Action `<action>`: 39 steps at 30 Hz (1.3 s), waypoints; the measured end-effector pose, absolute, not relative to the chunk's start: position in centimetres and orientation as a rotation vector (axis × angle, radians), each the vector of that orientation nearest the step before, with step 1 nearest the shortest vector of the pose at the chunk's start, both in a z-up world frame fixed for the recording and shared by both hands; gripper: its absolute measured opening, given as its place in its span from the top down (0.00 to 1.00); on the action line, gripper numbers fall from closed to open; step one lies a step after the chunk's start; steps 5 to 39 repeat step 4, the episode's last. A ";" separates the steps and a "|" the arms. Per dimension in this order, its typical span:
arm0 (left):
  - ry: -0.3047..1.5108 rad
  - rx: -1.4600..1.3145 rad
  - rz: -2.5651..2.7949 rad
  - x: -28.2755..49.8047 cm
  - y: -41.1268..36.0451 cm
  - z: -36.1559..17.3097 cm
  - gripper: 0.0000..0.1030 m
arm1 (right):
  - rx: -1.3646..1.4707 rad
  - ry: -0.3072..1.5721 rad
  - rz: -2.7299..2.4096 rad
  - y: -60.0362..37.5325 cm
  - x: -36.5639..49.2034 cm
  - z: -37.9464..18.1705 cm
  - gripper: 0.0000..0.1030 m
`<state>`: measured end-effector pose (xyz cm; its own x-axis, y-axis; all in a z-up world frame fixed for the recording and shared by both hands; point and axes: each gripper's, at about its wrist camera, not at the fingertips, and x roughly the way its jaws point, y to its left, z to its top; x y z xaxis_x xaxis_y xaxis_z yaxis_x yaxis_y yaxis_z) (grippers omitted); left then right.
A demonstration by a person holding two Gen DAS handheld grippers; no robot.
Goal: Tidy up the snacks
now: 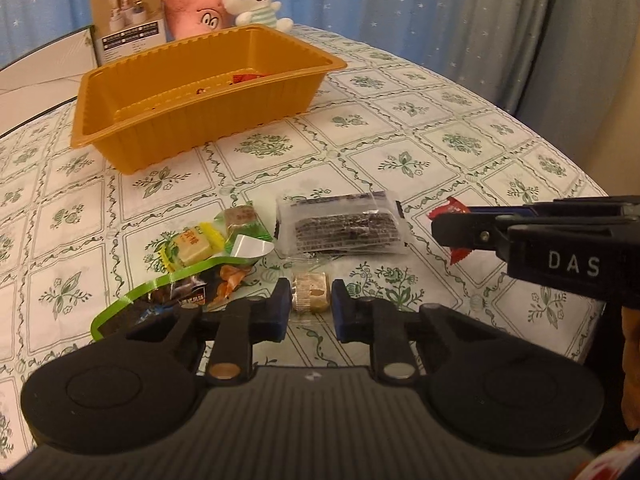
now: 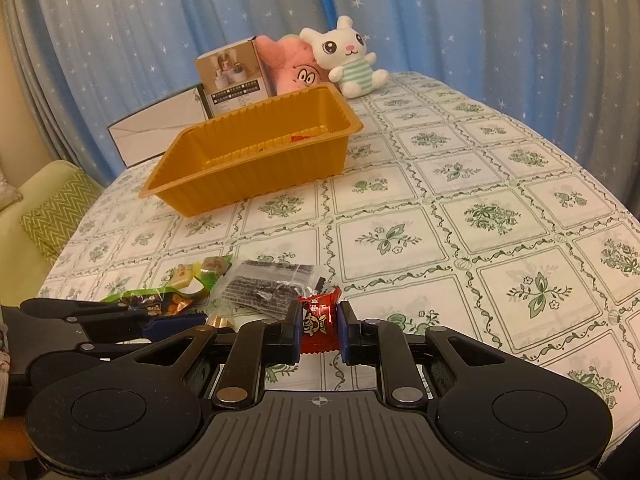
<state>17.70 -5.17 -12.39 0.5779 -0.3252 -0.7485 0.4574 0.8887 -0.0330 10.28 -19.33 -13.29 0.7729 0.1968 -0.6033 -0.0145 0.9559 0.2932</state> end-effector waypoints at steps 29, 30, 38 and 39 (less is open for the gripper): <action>0.839 0.152 -0.424 16.9 -4.8 -12.0 0.82 | 0.285 0.668 0.114 -19.5 10.2 -12.9 0.82; 0.839 0.152 -0.424 16.9 -4.8 -12.0 0.82 | 0.285 0.668 0.114 -19.5 10.2 -12.9 0.82; 0.839 0.152 -0.424 16.9 -4.8 -12.0 0.82 | 0.285 0.668 0.114 -19.5 10.2 -12.9 0.82; 0.839 0.152 -0.424 16.9 -4.8 -12.0 0.82 | 0.285 0.668 0.114 -19.5 10.2 -12.9 0.82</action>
